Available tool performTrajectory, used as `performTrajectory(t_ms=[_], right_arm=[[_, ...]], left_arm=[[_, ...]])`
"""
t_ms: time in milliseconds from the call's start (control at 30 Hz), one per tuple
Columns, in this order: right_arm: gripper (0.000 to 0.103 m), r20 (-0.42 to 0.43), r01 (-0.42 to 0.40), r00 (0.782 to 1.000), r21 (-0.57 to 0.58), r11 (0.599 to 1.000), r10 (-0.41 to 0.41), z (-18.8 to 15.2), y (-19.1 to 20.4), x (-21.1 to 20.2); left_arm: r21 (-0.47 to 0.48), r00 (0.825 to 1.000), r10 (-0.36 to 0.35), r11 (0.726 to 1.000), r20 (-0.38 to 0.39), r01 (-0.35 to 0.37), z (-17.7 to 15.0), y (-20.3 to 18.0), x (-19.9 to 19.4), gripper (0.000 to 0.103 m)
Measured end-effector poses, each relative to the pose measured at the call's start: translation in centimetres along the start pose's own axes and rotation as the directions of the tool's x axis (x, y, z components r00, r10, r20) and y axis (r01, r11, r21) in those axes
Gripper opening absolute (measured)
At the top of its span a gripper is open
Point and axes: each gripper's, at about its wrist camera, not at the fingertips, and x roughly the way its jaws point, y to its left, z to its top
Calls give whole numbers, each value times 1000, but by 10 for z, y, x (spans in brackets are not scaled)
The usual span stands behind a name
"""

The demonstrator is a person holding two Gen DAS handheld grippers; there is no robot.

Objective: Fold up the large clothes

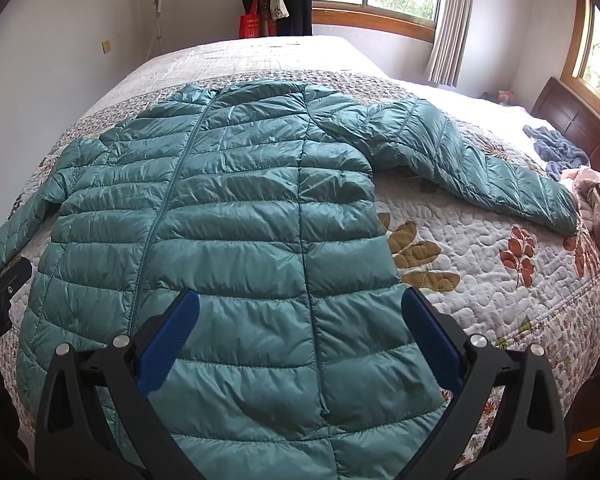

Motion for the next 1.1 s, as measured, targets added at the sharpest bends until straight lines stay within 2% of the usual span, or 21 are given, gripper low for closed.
performTrajectory(t_ms=[1100], right_arm=[[100, -2, 8, 1000, 9, 1000, -8, 0, -5, 3]], left_arm=[[-3, 1000, 1, 1000, 5, -1, 0, 1, 0, 99]])
